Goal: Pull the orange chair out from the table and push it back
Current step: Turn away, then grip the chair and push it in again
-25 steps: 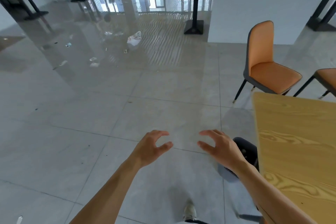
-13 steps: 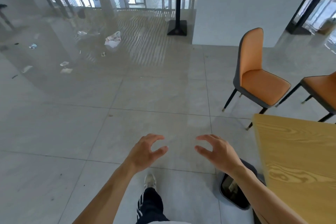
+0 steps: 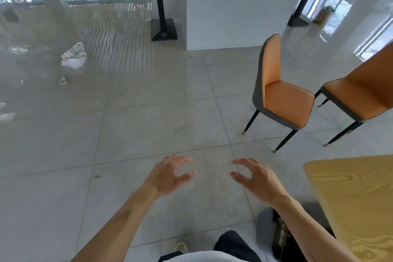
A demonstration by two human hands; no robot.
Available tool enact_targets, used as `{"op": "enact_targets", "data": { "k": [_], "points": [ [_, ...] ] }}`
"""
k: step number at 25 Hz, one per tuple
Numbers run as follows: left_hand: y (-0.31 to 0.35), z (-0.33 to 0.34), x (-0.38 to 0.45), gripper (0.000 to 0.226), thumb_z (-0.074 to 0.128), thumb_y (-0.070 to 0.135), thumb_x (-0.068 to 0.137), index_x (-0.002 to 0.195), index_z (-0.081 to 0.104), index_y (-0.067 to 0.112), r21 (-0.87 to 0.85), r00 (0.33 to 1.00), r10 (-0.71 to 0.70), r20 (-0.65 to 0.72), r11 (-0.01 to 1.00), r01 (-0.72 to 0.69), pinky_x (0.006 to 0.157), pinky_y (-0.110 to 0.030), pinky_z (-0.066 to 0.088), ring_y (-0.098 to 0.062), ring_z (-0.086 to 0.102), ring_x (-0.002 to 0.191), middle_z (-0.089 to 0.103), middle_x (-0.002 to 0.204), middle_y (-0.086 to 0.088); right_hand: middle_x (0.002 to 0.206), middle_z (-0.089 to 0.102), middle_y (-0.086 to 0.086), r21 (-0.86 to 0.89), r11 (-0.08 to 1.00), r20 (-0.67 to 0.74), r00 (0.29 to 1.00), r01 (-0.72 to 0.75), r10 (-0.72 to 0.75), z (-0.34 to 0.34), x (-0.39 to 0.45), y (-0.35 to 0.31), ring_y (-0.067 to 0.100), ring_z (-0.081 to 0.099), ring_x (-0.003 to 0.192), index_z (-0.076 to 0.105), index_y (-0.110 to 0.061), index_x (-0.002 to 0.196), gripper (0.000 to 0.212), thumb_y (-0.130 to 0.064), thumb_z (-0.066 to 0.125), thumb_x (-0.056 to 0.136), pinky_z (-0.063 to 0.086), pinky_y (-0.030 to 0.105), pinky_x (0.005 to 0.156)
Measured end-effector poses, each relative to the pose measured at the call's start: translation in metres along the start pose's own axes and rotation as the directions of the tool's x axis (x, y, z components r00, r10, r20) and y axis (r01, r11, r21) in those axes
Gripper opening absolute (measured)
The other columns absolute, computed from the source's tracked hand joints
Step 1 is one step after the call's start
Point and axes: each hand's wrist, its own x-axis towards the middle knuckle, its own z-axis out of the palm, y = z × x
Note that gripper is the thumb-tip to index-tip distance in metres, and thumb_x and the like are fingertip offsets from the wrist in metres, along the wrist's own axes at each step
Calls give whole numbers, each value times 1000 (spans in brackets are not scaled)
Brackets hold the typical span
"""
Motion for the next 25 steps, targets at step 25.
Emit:
{"op": "enact_targets", "data": {
  "k": [25],
  "points": [
    [-10,-134,570,75,42,78,71,130,57,35,-12,988,106,113,994,-105,112,-39,33,-9,42,133,53,140,10,126,57,-18,142,981,-157,975,-133,155,-174,499,98,3,52,114,57,-41,123,41,-58,59,86,42,24,89]
  ]
}}
